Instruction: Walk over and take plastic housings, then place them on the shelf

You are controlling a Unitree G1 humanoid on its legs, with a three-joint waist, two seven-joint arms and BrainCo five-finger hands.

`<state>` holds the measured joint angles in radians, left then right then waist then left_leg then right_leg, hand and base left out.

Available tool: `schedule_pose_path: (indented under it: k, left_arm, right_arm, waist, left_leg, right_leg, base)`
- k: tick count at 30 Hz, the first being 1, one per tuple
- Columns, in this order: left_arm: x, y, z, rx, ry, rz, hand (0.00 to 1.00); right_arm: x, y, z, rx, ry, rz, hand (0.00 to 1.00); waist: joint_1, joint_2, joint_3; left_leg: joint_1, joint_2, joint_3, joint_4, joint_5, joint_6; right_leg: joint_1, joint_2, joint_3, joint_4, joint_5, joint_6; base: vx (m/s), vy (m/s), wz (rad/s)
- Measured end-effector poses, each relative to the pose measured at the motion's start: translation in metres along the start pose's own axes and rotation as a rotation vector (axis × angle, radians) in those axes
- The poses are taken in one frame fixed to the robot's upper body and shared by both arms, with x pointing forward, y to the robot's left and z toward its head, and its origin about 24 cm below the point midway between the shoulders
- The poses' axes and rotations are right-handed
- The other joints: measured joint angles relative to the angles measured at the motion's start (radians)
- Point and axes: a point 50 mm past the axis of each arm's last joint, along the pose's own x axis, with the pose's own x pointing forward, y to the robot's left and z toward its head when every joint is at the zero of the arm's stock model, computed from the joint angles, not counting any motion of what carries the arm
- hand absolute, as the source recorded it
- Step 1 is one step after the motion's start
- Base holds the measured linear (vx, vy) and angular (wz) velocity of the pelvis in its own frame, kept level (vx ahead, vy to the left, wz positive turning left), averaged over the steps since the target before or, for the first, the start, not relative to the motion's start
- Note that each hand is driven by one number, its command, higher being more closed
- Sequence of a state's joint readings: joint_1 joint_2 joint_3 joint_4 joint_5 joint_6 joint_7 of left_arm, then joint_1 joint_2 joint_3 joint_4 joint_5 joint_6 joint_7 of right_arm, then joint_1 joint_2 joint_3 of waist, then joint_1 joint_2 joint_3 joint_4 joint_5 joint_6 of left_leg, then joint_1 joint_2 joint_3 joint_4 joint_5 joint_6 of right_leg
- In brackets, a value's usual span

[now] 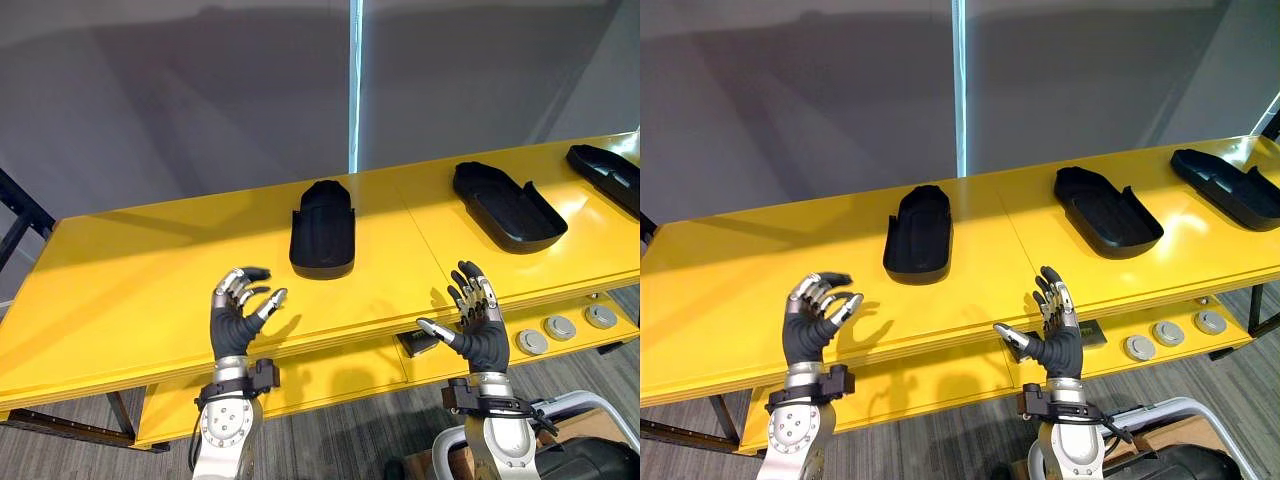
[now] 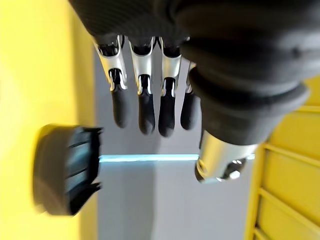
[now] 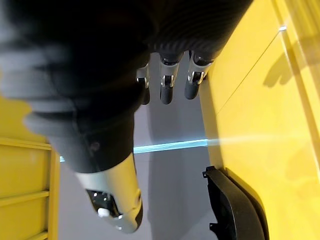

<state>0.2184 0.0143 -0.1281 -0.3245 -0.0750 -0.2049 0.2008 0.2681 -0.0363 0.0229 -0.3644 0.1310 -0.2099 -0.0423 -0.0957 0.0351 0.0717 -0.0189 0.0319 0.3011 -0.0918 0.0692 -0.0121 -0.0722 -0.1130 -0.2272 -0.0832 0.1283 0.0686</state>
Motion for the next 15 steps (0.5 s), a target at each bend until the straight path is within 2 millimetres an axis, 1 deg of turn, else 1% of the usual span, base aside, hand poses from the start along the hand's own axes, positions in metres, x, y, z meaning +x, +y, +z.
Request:
schedule_pose_path:
  k: [2,3,7,12,15]
  left_arm:
    - [-0.001,0.0,-0.003,-0.04,0.019,-0.017,1.0]
    - [-0.002,0.0,-0.007,-0.059,0.036,-0.03,1.0]
    - [-0.005,-0.003,-0.022,-0.092,0.11,-0.076,1.0]
    - [0.001,-0.012,-0.034,-0.088,0.164,-0.135,1.0]
    - [0.011,-0.02,-0.04,-0.085,0.175,-0.164,1.0]
  right_arm:
    - [0.0,-0.001,0.0,0.003,-0.001,-0.008,0.0]
    - [0.0,-0.001,0.0,0.004,0.0,-0.011,0.0]
    - [0.0,0.001,-0.001,0.02,0.0,-0.022,0.0]
    - [0.0,0.002,-0.001,0.032,0.001,-0.028,0.0]
    - [-0.001,0.002,-0.002,0.038,0.002,-0.031,0.0]
  waist:
    - [0.0,-0.005,0.0]
    - [0.0,-0.009,0.0]
    - [0.0,-0.025,0.001]
    - [-0.001,-0.038,0.009]
    - [-0.007,-0.04,0.01]
  left_leg:
    - [0.0,0.0,0.0,0.0,0.001,0.002]
    - [0.0,0.0,0.0,0.0,0.0,0.001]
    - [-0.001,-0.001,0.001,0.0,-0.003,-0.003]
    - [-0.003,-0.001,0.013,0.0,-0.006,-0.006]
    - [-0.006,-0.001,0.028,0.0,-0.008,-0.01]
  right_leg:
    - [0.0,0.0,0.0,0.0,0.0,0.0]
    - [0.0,-0.001,0.0,0.0,0.003,-0.005]
    - [-0.001,-0.001,0.0,0.0,0.002,-0.002]
    - [-0.009,0.0,0.017,0.0,0.001,-0.001]
    - [-0.02,0.001,0.027,0.001,0.001,-0.001]
  base:
    - [0.0,0.0,0.0]
    - [0.0,0.0,0.0]
    - [0.0,0.0,0.0]
    - [-0.03,0.008,-0.07]
    - [-0.04,0.007,-0.13]
